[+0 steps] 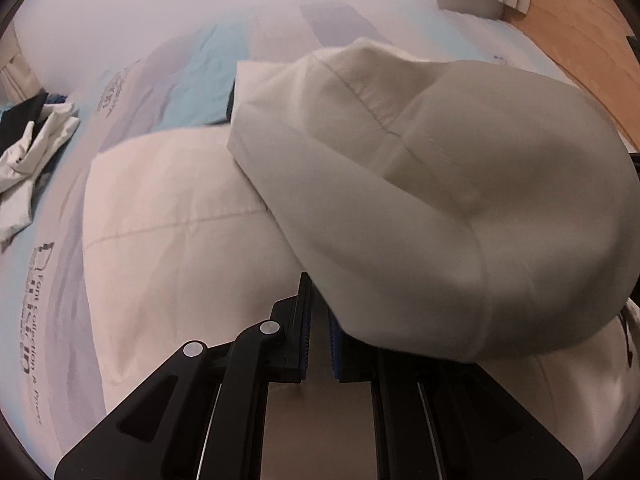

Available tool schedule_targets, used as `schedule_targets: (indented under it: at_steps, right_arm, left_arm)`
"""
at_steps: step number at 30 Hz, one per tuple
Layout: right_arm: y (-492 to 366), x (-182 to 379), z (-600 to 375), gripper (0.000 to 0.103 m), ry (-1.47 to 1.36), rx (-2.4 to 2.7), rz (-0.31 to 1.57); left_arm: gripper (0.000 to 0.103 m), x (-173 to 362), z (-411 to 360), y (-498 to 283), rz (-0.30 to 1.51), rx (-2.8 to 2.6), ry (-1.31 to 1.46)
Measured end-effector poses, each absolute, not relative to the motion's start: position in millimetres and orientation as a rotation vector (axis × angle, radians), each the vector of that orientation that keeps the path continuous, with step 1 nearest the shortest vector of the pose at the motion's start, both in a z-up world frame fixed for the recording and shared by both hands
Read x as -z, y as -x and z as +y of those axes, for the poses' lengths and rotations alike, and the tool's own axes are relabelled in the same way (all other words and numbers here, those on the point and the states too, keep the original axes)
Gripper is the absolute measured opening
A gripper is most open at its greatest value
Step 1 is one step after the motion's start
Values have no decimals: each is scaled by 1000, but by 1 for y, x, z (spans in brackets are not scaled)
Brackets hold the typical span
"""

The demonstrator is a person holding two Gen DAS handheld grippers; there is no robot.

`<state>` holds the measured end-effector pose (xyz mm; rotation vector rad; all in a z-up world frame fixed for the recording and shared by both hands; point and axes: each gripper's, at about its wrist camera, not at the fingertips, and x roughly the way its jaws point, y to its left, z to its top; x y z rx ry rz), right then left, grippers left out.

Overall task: Fold large clothes
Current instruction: 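Lift the hood with both tools and fold it over the jacket body, then open both tools and release the hood onto the folded jacket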

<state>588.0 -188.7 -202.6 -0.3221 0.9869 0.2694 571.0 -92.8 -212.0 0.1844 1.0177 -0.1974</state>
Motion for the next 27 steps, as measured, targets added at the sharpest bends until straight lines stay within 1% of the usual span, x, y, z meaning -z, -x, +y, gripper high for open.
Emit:
schedule_targets:
  at_steps: [5, 9, 12, 15, 17, 18, 20, 22, 23, 25, 27]
  right_arm:
    - [-584, 214, -190, 4, 346, -271, 1002]
    - [-582, 212, -190, 4, 360, -272, 991]
    - [-581, 206, -190, 6, 360, -272, 976]
    - [-577, 202, -191, 13, 374, -269, 963]
    - [-572, 200, -194, 23, 379, -273, 963]
    - [-570, 200, -195, 25, 379, -270, 962]
    - [-564, 198, -199, 33, 374, -266, 963]
    - [-560, 197, -202, 36, 361, -263, 966]
    - [-557, 195, -204, 39, 354, -260, 964]
    - [-553, 191, -205, 43, 348, -258, 963]
    - [-548, 188, -208, 45, 332, -250, 967]
  left_arm:
    - [8, 221, -90, -567, 1032, 203, -195]
    - [8, 218, -89, -564, 1032, 203, -192]
    - [11, 211, -84, -566, 1029, 205, -184]
    - [11, 202, -79, -568, 1026, 208, -167]
    - [10, 196, -77, -565, 1026, 208, -160]
    - [12, 194, -76, -564, 1027, 210, -156]
    - [18, 188, -74, -559, 1025, 211, -153]
    - [31, 185, -72, -554, 1030, 215, -142]
    - [35, 183, -70, -551, 1029, 217, -136]
    - [47, 179, -67, -545, 1025, 224, -122]
    - [52, 176, -65, -539, 1027, 228, -114]
